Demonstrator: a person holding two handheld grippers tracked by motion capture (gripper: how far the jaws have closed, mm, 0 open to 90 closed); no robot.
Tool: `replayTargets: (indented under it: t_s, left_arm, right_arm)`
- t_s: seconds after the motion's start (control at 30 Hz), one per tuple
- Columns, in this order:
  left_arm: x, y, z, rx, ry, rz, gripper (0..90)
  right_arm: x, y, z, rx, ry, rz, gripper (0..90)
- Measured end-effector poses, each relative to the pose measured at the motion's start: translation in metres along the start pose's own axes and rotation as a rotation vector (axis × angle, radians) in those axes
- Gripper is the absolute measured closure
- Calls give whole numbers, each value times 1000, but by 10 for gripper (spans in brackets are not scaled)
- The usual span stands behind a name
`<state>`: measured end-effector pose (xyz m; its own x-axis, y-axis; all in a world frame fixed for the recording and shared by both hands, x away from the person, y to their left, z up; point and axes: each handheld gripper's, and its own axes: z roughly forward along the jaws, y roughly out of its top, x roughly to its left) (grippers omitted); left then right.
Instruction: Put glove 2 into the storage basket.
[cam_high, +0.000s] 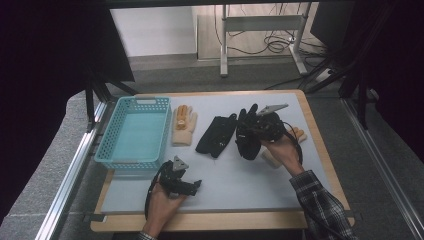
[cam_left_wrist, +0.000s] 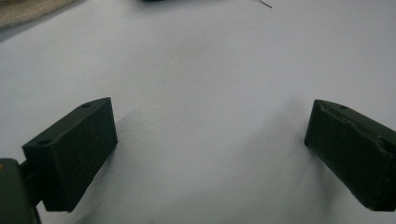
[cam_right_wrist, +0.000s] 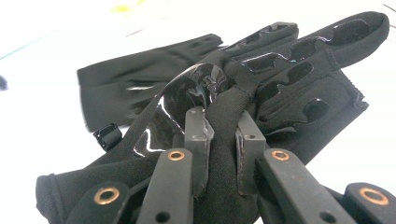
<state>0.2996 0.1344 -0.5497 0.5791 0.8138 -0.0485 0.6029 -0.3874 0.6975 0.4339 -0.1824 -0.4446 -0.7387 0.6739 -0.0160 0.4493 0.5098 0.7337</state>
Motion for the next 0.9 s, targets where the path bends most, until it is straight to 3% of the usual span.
replayTargets:
  t_s: [0.03,0.27,0.37,0.47,0.6,0.67,0.7,0.77,0.9]
  left_arm:
    - [0,0,0,0,0,0,25]
    - [0,0,0,-2,2,0,26]
    - [0,0,0,-4,3,-1,26]
    - [0,0,0,-4,3,-4,27]
    - [0,0,0,-4,3,-3,27]
    - [0,0,0,-2,2,-1,27]
    - [0,0,0,-2,2,-1,27]
    - [0,0,0,-4,2,-4,27]
    - [0,0,0,-4,3,-4,27]
  right_arm:
    - [13,-5,-8,-10,24,-5,778]
    - [49,-28,-24,-28,82,-6,773]
    - [65,-45,-23,-21,105,11,773]
    - [78,-62,-15,-6,85,9,773]
    - [86,-79,-3,-2,85,29,751]
    - [89,-84,1,3,95,33,653]
    - [89,-84,1,3,95,33,653]
    - [90,-82,-3,-19,87,30,548]
    - [80,-75,-6,-33,75,38,481]
